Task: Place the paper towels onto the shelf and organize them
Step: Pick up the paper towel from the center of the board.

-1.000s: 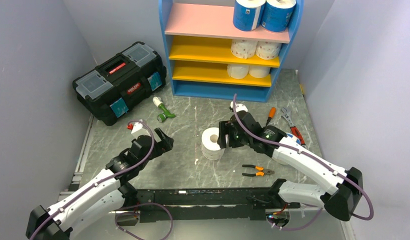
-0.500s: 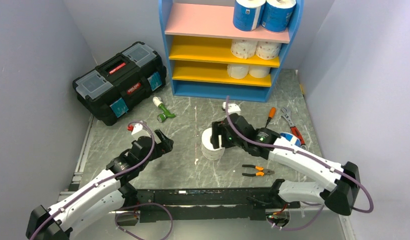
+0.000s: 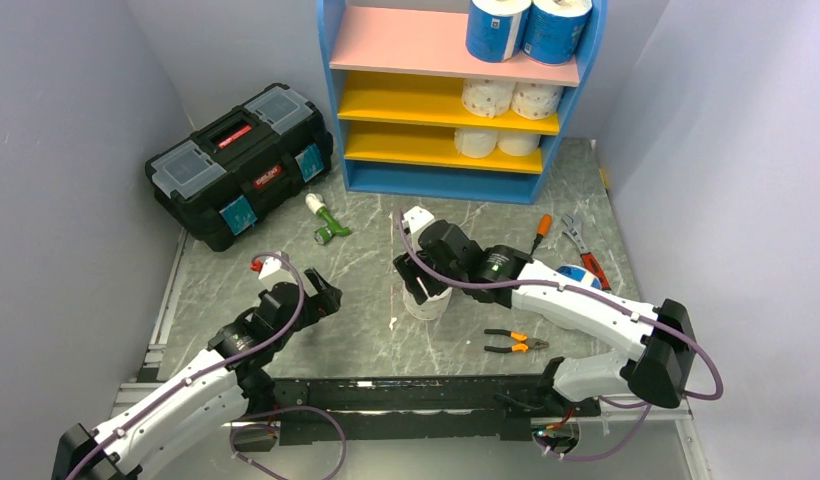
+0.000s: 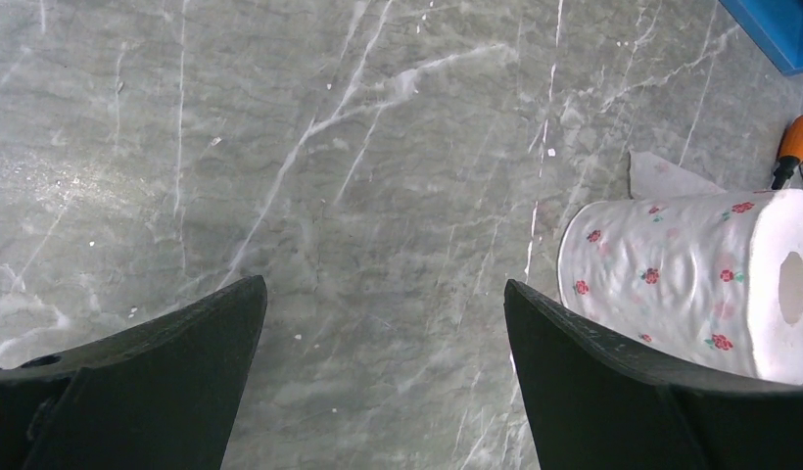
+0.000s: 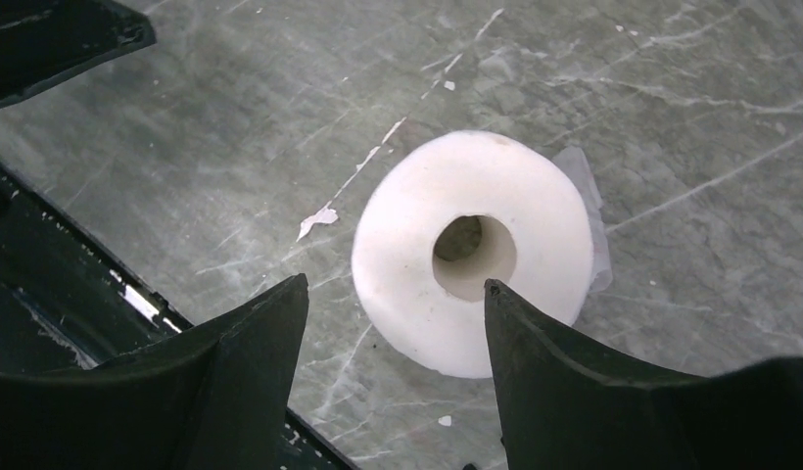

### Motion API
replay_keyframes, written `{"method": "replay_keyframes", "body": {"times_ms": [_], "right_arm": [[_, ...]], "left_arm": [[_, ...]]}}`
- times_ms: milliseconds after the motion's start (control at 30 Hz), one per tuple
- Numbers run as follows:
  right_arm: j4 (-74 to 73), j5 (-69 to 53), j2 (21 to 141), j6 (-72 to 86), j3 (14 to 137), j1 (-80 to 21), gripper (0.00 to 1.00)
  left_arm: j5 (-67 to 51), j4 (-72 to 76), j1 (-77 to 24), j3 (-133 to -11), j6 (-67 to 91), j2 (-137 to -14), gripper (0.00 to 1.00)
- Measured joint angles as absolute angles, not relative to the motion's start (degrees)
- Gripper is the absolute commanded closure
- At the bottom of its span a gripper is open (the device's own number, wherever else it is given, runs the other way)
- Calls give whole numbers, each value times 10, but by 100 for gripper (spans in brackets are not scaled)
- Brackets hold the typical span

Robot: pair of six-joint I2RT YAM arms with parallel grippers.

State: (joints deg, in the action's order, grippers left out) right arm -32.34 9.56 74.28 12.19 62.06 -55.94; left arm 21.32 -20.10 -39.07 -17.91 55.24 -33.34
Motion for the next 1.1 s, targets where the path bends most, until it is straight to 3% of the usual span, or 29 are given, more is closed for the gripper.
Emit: {"method": "replay_keyframes", "body": {"times_ms": [833, 967, 1100], "right_arm": [[-338, 77, 842, 40, 625, -569, 38], [-344, 80, 849, 30, 627, -569, 42], [-345, 82, 849, 23, 627, -569, 53]], "left_arm": [[213, -204, -391, -178, 552, -350, 1], [213, -204, -391, -176, 552, -350, 1], [212, -200, -391, -173, 552, -350, 1]]}}
